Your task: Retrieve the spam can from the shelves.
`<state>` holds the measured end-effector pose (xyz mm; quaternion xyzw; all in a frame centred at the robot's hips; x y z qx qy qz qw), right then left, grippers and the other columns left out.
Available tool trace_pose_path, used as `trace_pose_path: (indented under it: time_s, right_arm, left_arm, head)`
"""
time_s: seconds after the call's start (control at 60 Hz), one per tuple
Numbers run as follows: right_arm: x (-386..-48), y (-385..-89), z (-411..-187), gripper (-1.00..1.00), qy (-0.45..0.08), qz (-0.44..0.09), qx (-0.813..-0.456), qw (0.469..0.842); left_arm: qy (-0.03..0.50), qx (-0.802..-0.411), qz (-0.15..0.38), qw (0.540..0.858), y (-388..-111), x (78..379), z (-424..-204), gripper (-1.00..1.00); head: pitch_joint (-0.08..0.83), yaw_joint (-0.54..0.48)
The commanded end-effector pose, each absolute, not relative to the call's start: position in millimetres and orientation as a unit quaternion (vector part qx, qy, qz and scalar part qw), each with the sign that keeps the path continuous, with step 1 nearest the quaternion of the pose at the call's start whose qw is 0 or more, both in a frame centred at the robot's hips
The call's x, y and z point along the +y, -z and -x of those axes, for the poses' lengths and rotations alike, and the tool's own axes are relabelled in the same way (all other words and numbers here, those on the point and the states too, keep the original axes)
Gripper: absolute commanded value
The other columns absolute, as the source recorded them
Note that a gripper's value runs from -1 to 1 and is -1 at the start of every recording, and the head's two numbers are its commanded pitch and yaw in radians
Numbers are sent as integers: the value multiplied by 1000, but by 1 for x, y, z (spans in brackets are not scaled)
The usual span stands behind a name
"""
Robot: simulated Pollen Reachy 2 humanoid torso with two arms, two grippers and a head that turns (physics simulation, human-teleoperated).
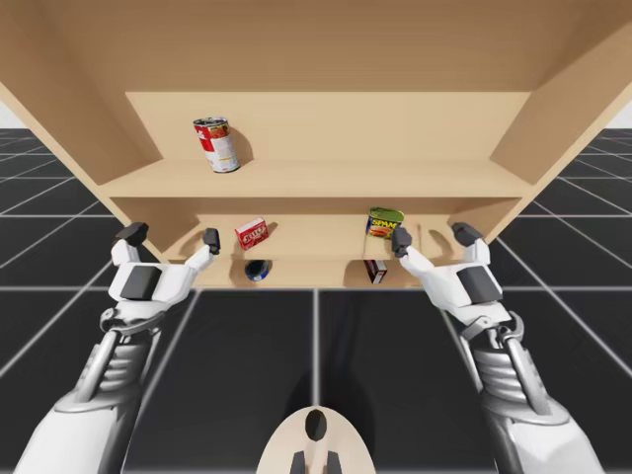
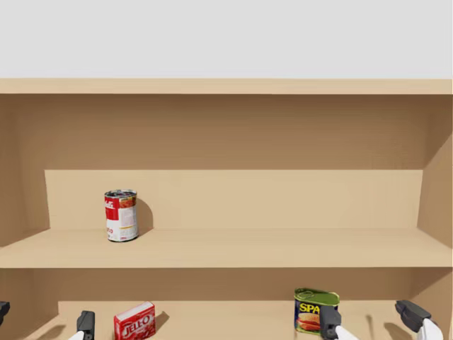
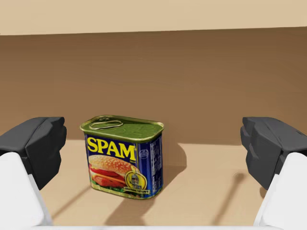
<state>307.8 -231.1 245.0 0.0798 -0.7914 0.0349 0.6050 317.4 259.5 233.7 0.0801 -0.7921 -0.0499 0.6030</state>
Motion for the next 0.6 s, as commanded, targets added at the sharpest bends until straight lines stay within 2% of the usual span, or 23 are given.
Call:
trace_pose_path:
  time_s: [0.017, 0.2, 0.3, 0.433, 0.6]
  right_arm:
    - [-227, -242, -305, -1000, -16, -68, -801, 595]
    - [-230, -244, -309, -1000, -25, -86, -790, 606]
    - [-230, -244, -310, -1000, -21, -85, -790, 606]
    - [-232, -243, -311, -1000, -20, -80, -792, 605]
    - [-232, -242, -312, -1000, -24, -77, -792, 605]
  left_arm:
    - [50, -794, -91, 599, -233, 260, -318, -1000]
    - [53, -793, -91, 600, -232, 261, -319, -1000]
    - [54, -792, -90, 601, -232, 261, -319, -1000]
    - [58, -791, -90, 602, -232, 261, -320, -1000]
    - [62, -791, -88, 603, -231, 261, -320, -1000]
  head:
    - [2, -7]
    - [50, -9]
    - [142, -15]
    - [222, -41]
    - [315, -129]
